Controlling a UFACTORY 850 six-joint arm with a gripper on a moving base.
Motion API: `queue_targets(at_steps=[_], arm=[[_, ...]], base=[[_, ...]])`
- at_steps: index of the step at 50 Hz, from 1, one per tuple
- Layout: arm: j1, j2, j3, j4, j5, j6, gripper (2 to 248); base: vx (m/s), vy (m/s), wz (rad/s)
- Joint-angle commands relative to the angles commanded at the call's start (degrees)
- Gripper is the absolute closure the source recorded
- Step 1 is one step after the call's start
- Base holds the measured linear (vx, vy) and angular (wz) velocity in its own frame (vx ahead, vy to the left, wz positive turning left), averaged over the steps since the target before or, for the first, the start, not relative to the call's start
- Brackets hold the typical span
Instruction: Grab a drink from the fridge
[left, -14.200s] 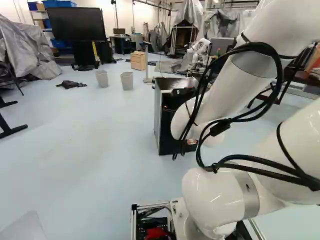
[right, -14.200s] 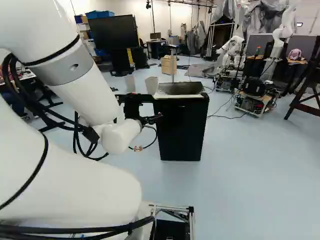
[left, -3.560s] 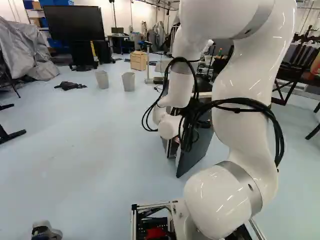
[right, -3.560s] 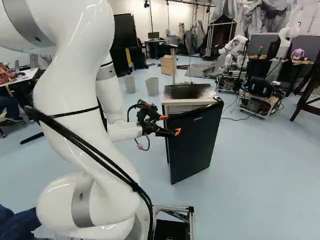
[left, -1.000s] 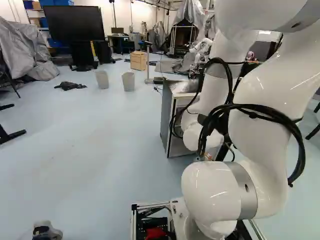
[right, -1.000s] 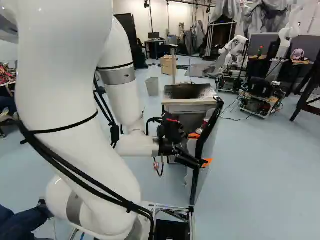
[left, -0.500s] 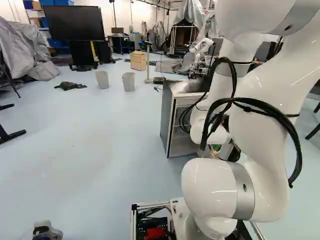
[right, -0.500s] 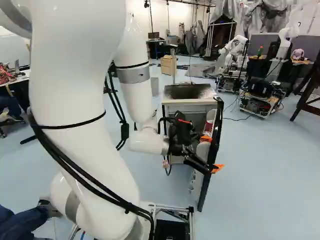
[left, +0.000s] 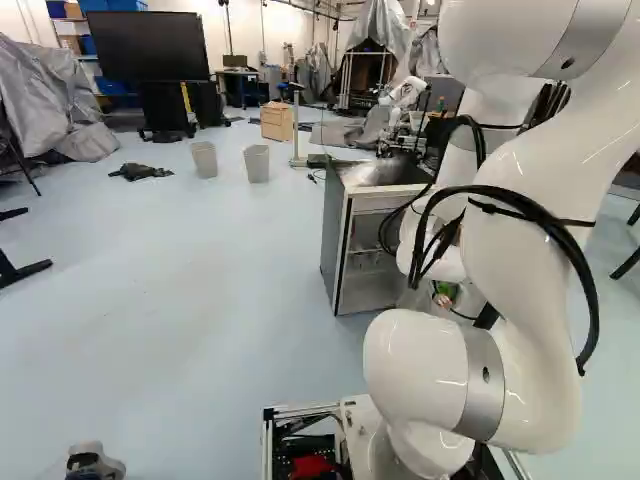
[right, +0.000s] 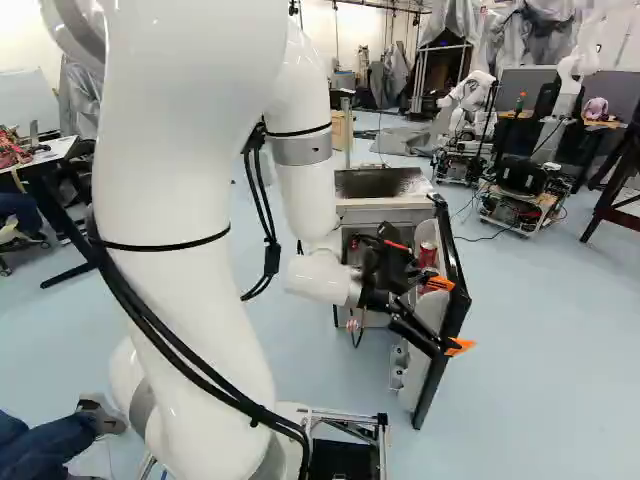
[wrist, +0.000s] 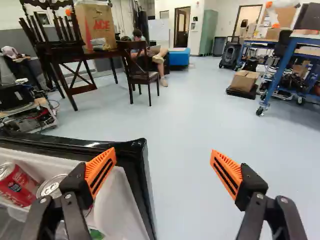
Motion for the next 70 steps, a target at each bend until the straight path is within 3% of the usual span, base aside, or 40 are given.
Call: queue_targets(at_steps=[44,58,70], arm=[[-12.49,-7.52,-11.29,0.00,0.00,0.00,3],[-13.17,-7.78,-11.69,0.00,0.00,0.00,3],[-12.70,-5.86,-8.74,-1.34,0.00,0.00,3]], base=[[0.000,0.000,0.000],[0.000,0.000,0.000],[0.000,0.000,0.000]])
